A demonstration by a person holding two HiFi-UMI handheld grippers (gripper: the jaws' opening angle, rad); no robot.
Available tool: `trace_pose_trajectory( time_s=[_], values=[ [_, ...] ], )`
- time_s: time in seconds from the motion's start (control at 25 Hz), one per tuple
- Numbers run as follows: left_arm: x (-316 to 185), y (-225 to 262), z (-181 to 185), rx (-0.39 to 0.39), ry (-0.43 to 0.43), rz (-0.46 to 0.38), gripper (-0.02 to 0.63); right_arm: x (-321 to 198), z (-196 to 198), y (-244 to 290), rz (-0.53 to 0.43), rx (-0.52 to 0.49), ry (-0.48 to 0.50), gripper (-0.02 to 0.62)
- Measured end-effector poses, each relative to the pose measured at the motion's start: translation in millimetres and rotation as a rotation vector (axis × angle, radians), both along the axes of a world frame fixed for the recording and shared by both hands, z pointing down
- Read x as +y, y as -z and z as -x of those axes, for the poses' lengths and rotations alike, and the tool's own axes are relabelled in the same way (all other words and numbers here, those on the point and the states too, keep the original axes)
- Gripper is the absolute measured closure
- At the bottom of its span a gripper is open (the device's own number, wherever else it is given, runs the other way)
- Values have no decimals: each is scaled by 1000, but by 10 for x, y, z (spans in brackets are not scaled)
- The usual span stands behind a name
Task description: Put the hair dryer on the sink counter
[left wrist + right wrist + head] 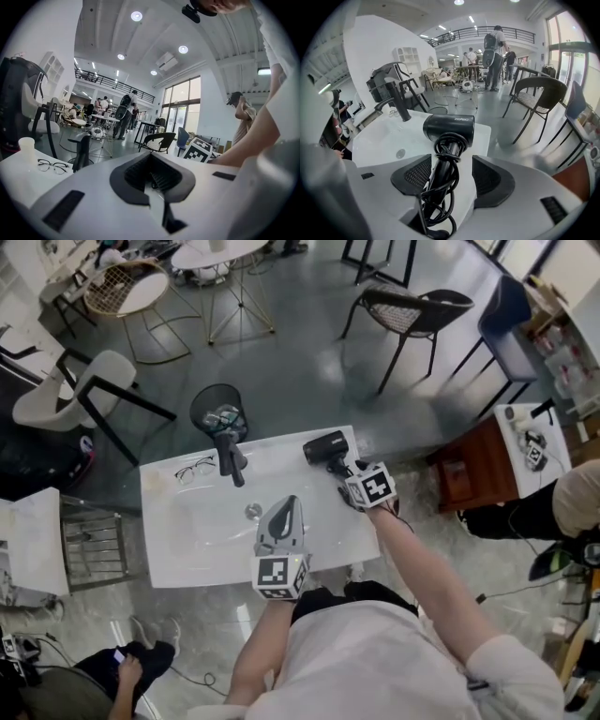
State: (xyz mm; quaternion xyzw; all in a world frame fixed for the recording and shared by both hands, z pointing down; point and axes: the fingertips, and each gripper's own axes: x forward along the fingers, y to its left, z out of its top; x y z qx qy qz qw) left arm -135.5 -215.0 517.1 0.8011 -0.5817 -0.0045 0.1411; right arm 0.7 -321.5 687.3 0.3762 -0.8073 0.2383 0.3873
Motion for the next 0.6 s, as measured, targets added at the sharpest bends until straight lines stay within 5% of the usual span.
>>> trace_pose_trajectory(
  time_s=[0.36,0.6],
  values=[
    [80,39,-190,-6,-36,-7,604,68,-74,385,-113,-88,-12,339],
    [155,47,-180,-13,-30,-10,604,208,-34,815,-224,-212,-8,482]
  ],
)
